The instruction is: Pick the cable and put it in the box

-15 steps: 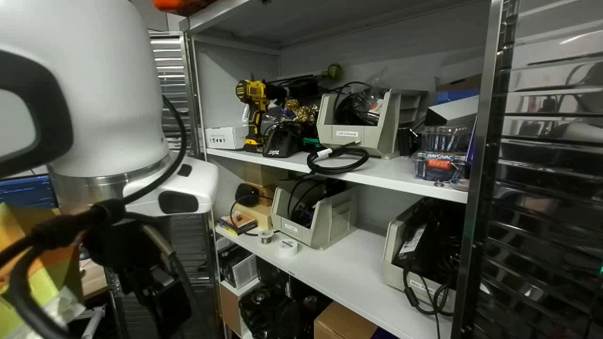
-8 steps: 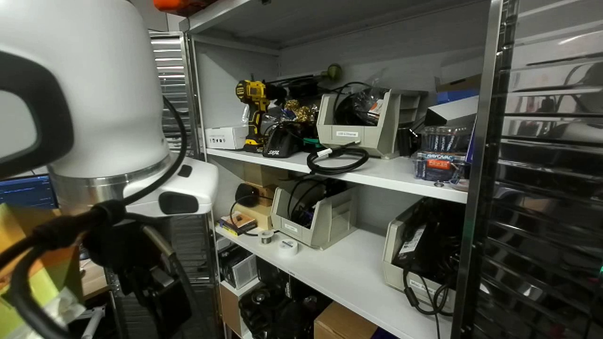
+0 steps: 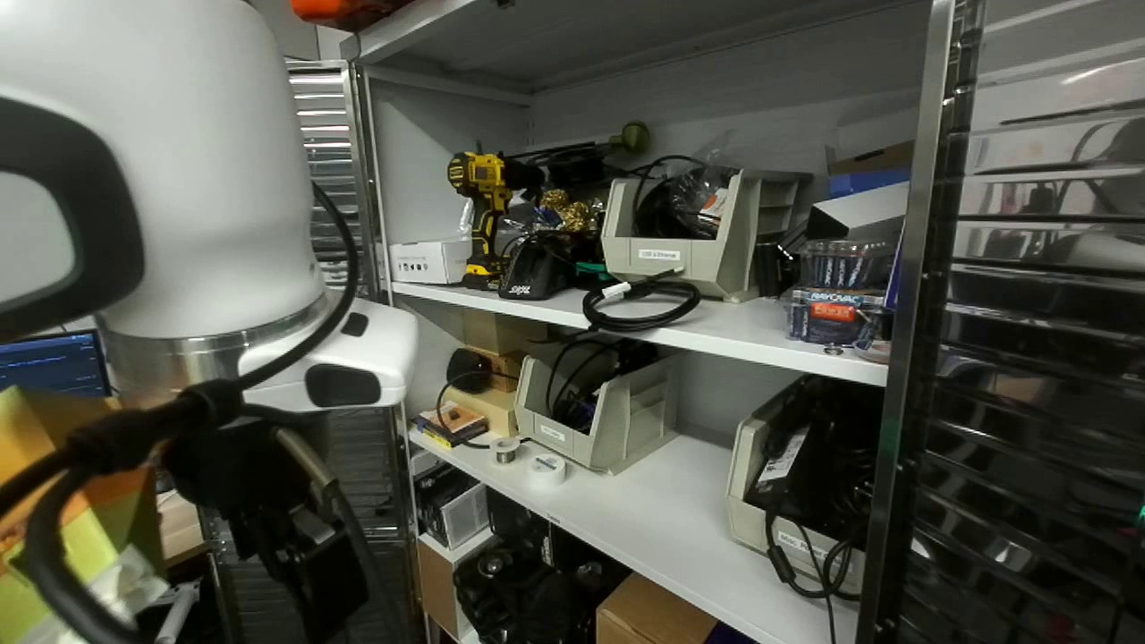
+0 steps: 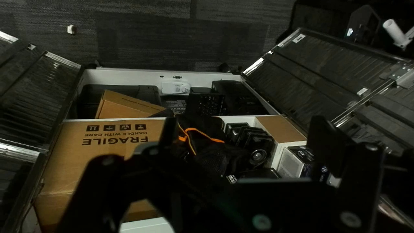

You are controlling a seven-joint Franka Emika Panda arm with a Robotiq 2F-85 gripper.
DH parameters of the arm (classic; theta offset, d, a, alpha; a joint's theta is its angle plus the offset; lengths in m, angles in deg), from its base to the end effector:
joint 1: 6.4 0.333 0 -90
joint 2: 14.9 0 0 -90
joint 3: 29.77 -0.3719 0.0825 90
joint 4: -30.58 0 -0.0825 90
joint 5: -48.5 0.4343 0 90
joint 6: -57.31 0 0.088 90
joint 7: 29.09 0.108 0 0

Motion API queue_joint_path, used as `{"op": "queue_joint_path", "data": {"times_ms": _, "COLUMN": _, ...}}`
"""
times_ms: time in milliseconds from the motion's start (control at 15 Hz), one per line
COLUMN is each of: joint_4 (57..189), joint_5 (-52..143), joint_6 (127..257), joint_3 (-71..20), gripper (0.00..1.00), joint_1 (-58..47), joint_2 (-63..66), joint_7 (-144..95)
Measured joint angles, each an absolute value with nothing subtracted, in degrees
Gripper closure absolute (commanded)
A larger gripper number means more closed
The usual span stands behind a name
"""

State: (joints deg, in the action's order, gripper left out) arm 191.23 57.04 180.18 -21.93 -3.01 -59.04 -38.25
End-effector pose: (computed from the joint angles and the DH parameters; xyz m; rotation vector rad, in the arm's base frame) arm 0.3254 -0.0165 0.4388 -2.9224 -0.0598 -0.1827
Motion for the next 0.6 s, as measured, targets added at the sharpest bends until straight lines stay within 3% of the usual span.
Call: {"op": "queue_joint_path", "data": {"times_ms": 600, "joint_4": 179.33, "joint_5": 62.6, "joint_6": 197.64, "joint_3": -21.32, "gripper": 0.0, "joint_1": -2.89, "joint_2": -44.52, "joint_7": -37.17}}
